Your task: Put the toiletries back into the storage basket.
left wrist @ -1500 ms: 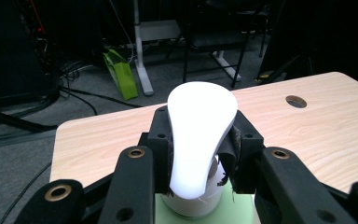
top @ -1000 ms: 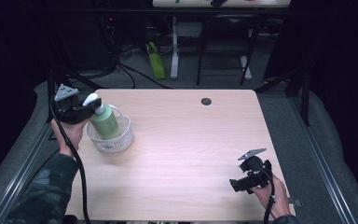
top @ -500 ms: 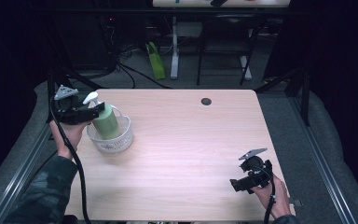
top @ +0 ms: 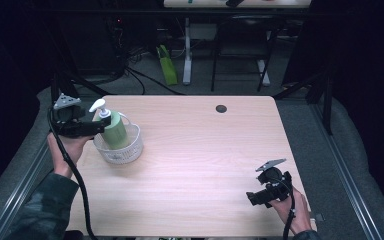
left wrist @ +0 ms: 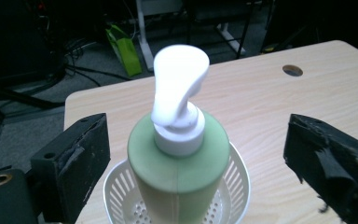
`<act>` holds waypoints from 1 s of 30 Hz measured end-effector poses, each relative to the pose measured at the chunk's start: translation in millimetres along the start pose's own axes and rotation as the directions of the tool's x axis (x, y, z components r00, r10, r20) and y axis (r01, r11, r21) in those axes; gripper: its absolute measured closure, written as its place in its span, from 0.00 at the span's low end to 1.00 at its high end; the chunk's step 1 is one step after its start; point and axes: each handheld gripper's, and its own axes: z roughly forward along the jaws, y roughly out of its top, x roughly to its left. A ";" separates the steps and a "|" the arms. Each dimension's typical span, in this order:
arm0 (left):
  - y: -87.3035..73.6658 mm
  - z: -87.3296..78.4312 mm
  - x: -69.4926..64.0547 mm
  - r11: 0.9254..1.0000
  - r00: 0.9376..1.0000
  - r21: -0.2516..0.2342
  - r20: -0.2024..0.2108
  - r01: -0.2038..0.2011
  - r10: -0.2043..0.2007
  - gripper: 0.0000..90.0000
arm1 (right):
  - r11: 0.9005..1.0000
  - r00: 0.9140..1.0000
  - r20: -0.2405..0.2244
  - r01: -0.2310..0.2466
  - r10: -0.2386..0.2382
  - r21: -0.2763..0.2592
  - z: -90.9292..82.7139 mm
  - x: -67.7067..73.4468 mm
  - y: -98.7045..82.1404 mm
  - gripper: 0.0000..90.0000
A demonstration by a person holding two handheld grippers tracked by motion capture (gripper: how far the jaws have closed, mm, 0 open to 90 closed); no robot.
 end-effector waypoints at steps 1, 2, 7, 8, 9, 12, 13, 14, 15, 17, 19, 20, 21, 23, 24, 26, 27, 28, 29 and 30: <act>-0.8 -1.0 -1.1 1.000 1.000 0.002 0.003 0.002 -0.002 0.05 | 1.000 1.000 0.001 0.004 -0.004 0.000 -0.1 -0.3 0.0 0.01; -2.2 -2.6 -3.1 1.000 1.000 0.006 0.002 -0.001 0.001 0.05 | 1.000 1.000 0.000 0.002 -0.002 -0.001 -0.1 -0.1 0.0 0.01; -9.3 -8.9 -11.3 1.000 1.000 0.012 0.004 -0.001 0.001 0.02 | 1.000 1.000 0.002 0.005 -0.005 -0.001 -0.5 -0.1 -0.1 0.01; -11.1 -10.3 -13.3 1.000 1.000 0.015 0.002 -0.005 0.005 0.02 | 1.000 1.000 0.002 0.004 -0.004 -0.001 -0.4 -0.2 -0.1 0.01; -12.8 -11.4 -14.6 1.000 1.000 0.017 0.003 -0.004 0.004 0.02 | 1.000 1.000 0.001 0.005 -0.005 0.000 -0.2 -0.3 -0.1 0.01; -19.3 -13.3 -17.9 1.000 1.000 0.020 0.004 0.010 -0.010 0.01 | 1.000 1.000 0.001 0.005 -0.005 0.000 -0.3 -0.1 -0.1 0.01; -22.6 -13.6 -19.2 1.000 1.000 0.022 0.002 0.012 -0.013 0.01 | 1.000 1.000 0.002 0.005 -0.005 -0.001 -0.3 -0.1 -0.1 0.01; -24.7 -14.0 -20.0 1.000 1.000 0.025 0.000 0.015 -0.015 0.01 | 1.000 1.000 0.001 0.005 -0.005 0.000 -0.2 -0.2 -0.1 0.01; -28.9 -14.0 -21.2 0.999 1.000 0.033 -0.001 0.019 -0.019 0.01 | 1.000 1.000 0.001 0.005 -0.005 0.000 -0.1 -0.4 -0.1 0.01; -36.2 -13.0 -23.5 0.999 0.999 0.041 0.002 0.033 -0.033 0.00 | 1.000 1.000 -0.002 0.002 -0.002 0.003 0.1 0.1 -0.1 0.01; -43.5 -12.0 -24.9 0.998 0.999 0.045 -0.005 0.043 -0.043 0.00 | 1.000 1.000 -0.002 0.003 -0.003 0.002 0.1 0.3 -0.1 0.01; -46.1 -11.7 -24.8 0.998 0.999 0.049 -0.002 0.048 -0.048 0.00 | 1.000 1.000 -0.003 0.004 -0.004 0.002 0.3 0.2 -0.2 0.01; -50.3 -11.0 -24.9 0.997 0.998 0.053 0.000 0.064 -0.064 0.00 | 1.000 1.000 -0.003 0.005 -0.005 0.002 0.5 0.2 -0.1 0.01; -56.4 -9.5 -25.3 0.996 0.997 0.058 -0.002 0.074 -0.074 0.00 | 1.000 1.000 -0.007 0.003 -0.003 0.002 0.6 0.3 -0.2 0.01; -58.6 -9.3 -25.2 0.995 0.997 0.061 0.001 0.078 -0.078 0.00 | 1.000 1.000 -0.006 0.004 -0.004 0.002 0.7 0.2 -0.2 0.01; -64.3 -8.6 -25.5 0.994 0.996 0.061 -0.003 0.091 -0.091 0.00 | 1.000 1.000 -0.004 0.004 -0.004 0.006 1.2 -0.4 -0.3 0.01; -66.7 -8.1 -25.8 0.994 0.996 0.064 -0.004 0.092 -0.092 0.00 | 1.000 1.000 -0.001 0.002 -0.002 0.004 1.2 -0.3 -0.4 0.01; -69.5 -7.1 -26.6 0.994 0.996 0.065 -0.008 0.087 -0.087 0.00 | 1.000 1.000 0.000 0.001 -0.001 0.003 1.2 -0.2 -0.6 0.01; -70.9 -6.5 -27.4 0.994 0.996 0.066 -0.010 0.086 -0.085 0.00 | 1.000 1.000 0.000 0.002 -0.002 0.001 1.1 0.0 -0.8 0.01; -73.5 -5.4 -28.8 0.995 0.997 0.065 -0.015 0.080 -0.079 0.00 | 1.000 1.000 0.001 0.004 -0.004 0.000 1.2 -0.2 -0.9 0.01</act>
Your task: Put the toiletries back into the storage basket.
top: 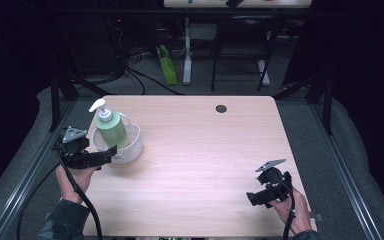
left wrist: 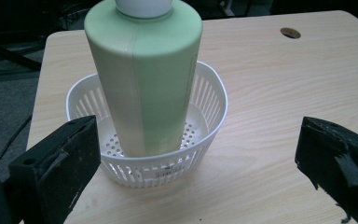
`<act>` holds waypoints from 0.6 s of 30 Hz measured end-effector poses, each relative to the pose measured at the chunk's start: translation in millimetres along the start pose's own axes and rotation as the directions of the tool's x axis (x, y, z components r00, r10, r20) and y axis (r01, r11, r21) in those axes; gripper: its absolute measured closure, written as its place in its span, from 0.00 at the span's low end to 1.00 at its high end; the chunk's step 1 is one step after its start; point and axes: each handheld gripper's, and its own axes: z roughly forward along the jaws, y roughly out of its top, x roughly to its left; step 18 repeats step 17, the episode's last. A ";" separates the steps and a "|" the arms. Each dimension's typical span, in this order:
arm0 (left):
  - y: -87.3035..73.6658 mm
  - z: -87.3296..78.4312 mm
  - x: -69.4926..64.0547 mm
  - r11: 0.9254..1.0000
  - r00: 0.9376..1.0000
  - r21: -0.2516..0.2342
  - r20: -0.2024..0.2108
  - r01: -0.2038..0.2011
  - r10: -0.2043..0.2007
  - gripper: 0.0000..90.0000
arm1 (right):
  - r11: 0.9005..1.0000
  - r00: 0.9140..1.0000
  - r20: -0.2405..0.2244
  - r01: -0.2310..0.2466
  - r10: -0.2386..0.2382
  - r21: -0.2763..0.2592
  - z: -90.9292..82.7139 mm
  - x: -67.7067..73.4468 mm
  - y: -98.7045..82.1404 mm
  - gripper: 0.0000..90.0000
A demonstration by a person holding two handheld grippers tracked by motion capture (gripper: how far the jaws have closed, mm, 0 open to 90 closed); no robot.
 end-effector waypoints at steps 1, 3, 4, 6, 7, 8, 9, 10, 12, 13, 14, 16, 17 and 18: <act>-2.0 0.8 -0.6 1.000 1.000 0.000 0.000 -0.001 0.001 0.00 | 1.000 1.000 -0.003 -0.004 0.004 0.001 0.3 -0.1 -0.2 0.01; -6.3 2.1 -1.4 1.000 1.000 -0.006 0.005 -0.001 0.001 0.00 | 1.000 1.000 -0.003 -0.002 0.002 0.003 1.5 -0.7 -0.2 0.00; -8.9 3.0 -1.6 1.000 1.000 -0.002 0.005 -0.004 0.004 0.00 | 1.000 1.000 -0.001 -0.002 0.002 0.002 2.5 -1.1 -0.3 0.00; -14.5 5.6 -1.1 1.000 1.000 -0.002 0.001 -0.011 0.011 0.00 | 1.000 1.000 -0.002 0.001 -0.001 0.008 3.5 -1.0 -0.3 0.00; -15.8 5.9 -0.3 1.000 1.000 0.005 0.003 -0.014 0.014 0.00 | 1.000 1.000 0.001 0.006 -0.006 0.009 3.9 -1.1 -0.4 0.00; -18.6 7.3 0.9 1.000 1.000 0.008 -0.002 -0.006 0.006 0.00 | 1.000 1.000 -0.001 0.007 -0.007 0.010 4.2 -0.9 -0.4 0.00; -20.9 8.3 1.9 1.000 1.000 0.009 0.001 0.001 -0.001 0.00 | 1.000 1.000 0.001 0.008 -0.008 0.012 4.3 -0.6 -0.5 0.00; -23.2 9.7 2.4 1.000 1.000 0.013 0.007 0.006 -0.006 0.00 | 1.000 1.000 0.002 0.010 -0.010 0.011 4.5 -0.5 -0.5 0.00; -26.1 11.9 1.9 1.000 1.000 0.026 0.015 0.002 -0.002 0.00 | 1.000 1.000 0.000 0.010 -0.010 0.010 4.8 -1.0 -0.5 0.00; -27.1 12.9 1.8 1.000 1.000 0.031 0.023 -0.004 0.003 0.00 | 1.000 1.000 0.005 0.015 -0.015 0.009 5.2 -2.0 -0.8 0.00; -28.4 14.7 1.4 1.000 1.000 0.029 0.026 -0.008 0.008 0.00 | 1.000 1.000 0.005 0.014 -0.014 0.009 5.5 -2.4 -1.0 0.00; -30.1 17.2 1.2 0.999 0.999 0.043 0.034 -0.028 0.027 0.00 | 1.000 1.000 0.009 0.012 -0.012 0.015 6.3 -2.6 -1.2 0.00; -31.4 19.0 0.8 0.998 0.998 0.048 0.041 -0.040 0.038 0.00 | 1.000 1.000 0.006 0.013 -0.013 0.015 7.1 -2.7 -1.5 0.00; -31.4 19.0 0.8 0.998 0.998 0.048 0.041 -0.040 0.038 0.00 | 1.000 1.000 0.006 0.013 -0.013 0.015 7.1 -2.7 -1.5 0.00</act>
